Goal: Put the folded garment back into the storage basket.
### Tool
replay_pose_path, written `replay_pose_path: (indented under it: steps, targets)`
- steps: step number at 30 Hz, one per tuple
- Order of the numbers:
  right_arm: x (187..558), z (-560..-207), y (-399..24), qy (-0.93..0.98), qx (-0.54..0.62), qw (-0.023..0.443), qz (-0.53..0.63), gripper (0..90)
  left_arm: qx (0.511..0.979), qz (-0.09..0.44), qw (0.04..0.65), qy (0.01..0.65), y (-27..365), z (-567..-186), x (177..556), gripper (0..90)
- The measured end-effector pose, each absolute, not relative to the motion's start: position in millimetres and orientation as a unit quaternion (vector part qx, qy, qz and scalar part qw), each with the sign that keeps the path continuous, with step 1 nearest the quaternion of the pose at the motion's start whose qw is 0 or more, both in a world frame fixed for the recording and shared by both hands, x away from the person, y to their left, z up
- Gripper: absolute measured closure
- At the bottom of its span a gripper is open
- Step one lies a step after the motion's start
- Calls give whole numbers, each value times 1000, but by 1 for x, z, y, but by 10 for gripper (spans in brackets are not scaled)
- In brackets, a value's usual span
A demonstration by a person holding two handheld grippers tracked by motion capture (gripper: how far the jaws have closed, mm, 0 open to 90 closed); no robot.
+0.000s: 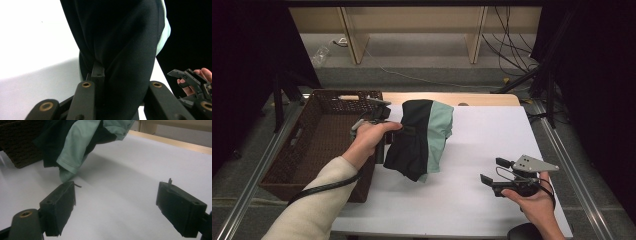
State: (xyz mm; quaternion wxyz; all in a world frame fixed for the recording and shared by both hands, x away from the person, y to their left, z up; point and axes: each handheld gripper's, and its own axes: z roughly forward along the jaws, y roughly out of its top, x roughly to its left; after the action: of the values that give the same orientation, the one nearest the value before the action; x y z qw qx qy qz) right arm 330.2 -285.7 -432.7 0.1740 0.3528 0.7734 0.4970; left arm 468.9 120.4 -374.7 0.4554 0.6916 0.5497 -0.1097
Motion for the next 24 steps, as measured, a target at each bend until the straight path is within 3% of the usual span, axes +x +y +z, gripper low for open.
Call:
replay_pose_path:
  steps: [24]
  targets:
    - [331, -433, -286, 773, 354, 174, 497, 171, 685, -106, 459, 556, 135, -365, 470, 701]
